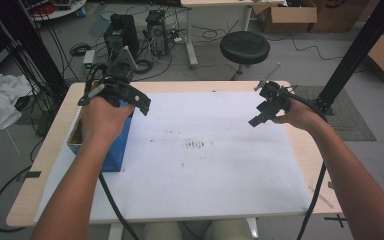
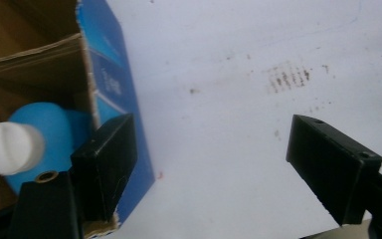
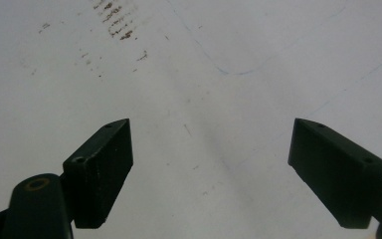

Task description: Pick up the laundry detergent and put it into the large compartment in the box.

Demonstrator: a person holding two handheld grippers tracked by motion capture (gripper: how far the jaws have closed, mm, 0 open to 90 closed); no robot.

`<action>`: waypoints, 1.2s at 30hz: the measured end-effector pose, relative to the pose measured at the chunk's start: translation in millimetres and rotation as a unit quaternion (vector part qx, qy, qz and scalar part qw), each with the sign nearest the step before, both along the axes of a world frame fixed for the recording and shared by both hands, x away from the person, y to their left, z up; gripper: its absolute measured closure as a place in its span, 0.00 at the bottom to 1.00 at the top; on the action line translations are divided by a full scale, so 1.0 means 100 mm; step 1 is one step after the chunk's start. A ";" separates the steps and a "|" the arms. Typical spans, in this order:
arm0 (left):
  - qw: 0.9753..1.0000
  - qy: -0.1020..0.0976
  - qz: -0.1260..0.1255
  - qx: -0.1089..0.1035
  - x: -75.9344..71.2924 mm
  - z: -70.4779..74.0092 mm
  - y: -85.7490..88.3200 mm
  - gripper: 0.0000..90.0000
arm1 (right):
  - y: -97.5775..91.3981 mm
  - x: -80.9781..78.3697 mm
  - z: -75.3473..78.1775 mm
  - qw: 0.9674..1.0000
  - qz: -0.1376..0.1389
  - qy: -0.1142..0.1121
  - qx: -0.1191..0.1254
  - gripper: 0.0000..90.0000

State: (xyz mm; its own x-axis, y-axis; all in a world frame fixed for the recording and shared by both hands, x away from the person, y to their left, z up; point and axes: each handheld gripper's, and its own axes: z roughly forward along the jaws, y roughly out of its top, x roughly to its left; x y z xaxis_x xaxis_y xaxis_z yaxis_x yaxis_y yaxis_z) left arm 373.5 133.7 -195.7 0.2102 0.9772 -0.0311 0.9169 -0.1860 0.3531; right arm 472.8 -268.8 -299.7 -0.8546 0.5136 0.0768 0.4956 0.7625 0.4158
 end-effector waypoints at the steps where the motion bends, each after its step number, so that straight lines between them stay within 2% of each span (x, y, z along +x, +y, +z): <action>1: 1.000 0.000 -0.001 -0.003 0.00 -0.02 -0.04 0.23 | 0.00 0.00 0.00 1.000 0.003 -0.002 0.000 0.19; 9: 1.000 -0.003 -0.010 0.000 0.02 -0.07 -0.25 0.23 | 0.04 0.00 -0.01 1.000 0.004 -0.001 -0.003 0.19; 12: 1.000 -0.005 -0.007 -0.007 0.01 -0.10 -0.34 0.23 | 0.05 0.01 -0.01 1.000 0.006 -0.002 -0.002 0.19; 17: 1.000 0.004 -0.010 -0.009 0.03 -0.19 -0.44 0.23 | 0.06 0.00 0.00 1.000 0.005 0.000 -0.001 0.19; 23: 1.000 0.010 -0.015 -0.006 0.05 -0.25 -0.52 0.23 | 0.08 -0.01 -0.01 1.000 0.005 0.001 -0.004 0.19; 25: 1.000 0.008 -0.016 -0.012 0.06 -0.26 -0.55 0.23 | 0.08 -0.01 -0.01 1.000 0.008 0.001 -0.005 0.19; 29: 1.000 0.006 -0.017 -0.009 0.06 -0.28 -0.58 0.23 | 0.08 -0.01 -0.01 1.000 0.006 0.002 -0.003 0.19; 33: 1.000 0.003 -0.013 -0.017 0.06 -0.30 -0.60 0.24 | 0.08 -0.01 -0.01 1.000 0.006 -0.001 -0.004 0.19; 36: 1.000 0.002 -0.014 -0.015 0.06 -0.31 -0.60 0.24 | 0.08 -0.02 0.00 1.000 0.008 -0.002 -0.002 0.19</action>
State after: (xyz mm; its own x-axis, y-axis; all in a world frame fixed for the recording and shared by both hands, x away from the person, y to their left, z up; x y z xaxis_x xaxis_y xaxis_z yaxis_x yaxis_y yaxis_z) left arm 379.1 73.8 -227.0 0.2374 0.9695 -0.0612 0.9128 -0.2011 0.3556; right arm 470.3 -260.7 -300.0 -0.8629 0.5003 0.0714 0.4818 0.7719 0.4149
